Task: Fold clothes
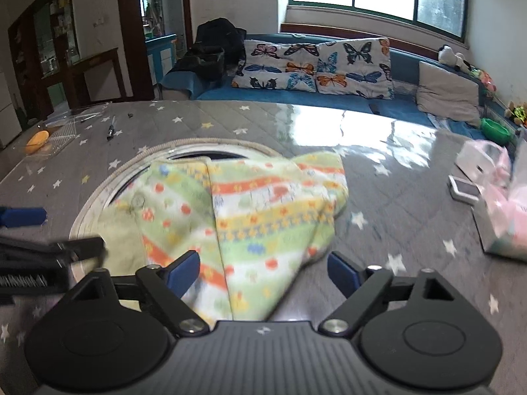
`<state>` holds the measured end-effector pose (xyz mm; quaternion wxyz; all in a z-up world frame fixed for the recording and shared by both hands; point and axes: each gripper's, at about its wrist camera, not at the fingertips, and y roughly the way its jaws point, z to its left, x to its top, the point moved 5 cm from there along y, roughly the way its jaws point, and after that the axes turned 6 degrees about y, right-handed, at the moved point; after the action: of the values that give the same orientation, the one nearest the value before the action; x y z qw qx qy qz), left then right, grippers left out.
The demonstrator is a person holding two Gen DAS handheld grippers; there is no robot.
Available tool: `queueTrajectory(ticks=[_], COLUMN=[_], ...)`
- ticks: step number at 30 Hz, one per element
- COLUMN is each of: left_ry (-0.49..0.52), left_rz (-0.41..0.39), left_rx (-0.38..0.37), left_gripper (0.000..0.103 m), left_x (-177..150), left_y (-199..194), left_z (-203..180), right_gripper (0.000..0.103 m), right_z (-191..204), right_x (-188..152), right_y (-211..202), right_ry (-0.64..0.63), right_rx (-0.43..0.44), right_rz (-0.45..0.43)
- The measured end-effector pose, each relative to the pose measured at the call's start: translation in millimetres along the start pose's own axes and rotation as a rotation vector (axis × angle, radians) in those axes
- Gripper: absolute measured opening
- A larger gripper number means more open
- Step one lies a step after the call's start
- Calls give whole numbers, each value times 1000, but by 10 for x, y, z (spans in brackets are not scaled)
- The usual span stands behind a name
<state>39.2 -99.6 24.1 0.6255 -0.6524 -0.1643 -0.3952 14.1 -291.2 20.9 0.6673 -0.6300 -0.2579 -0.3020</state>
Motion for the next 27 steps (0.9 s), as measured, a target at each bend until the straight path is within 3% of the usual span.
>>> queueTrajectory(ticks=[2,5,8,9,15,21,24,27], left_ry=[2,-7,-8,-6,-17,-10,-15,-11], left_rz=[15,33,40,42,24,-3,-14,-23], left_rx=[-18,-49,-90,-106,-142,-163,-174,-188], left_gripper=[88,72,50,39,13,8,7,6], left_x=[1,2,2,1,14,3,-10,-37], left_y=[64,142,170,170,144,46,-19,-96], left_z=[-23,-41,-78,-94,-90,-105,-130,-147], right_gripper=[84,81,76,75,51,15,14,28], right_z=[36,89,151,163,208,146,112,183], right_x=[73,184,262,265,276,273,287,275], right_y=[79,197,323,357,515,500,481,466], right_ry=[-19,-49,-77,-81,-95,-72,-50,-73], right_rx=[3,8,11,12,15,26,40,66], right_rz=[-1,-3,1,6,27,17,18,19])
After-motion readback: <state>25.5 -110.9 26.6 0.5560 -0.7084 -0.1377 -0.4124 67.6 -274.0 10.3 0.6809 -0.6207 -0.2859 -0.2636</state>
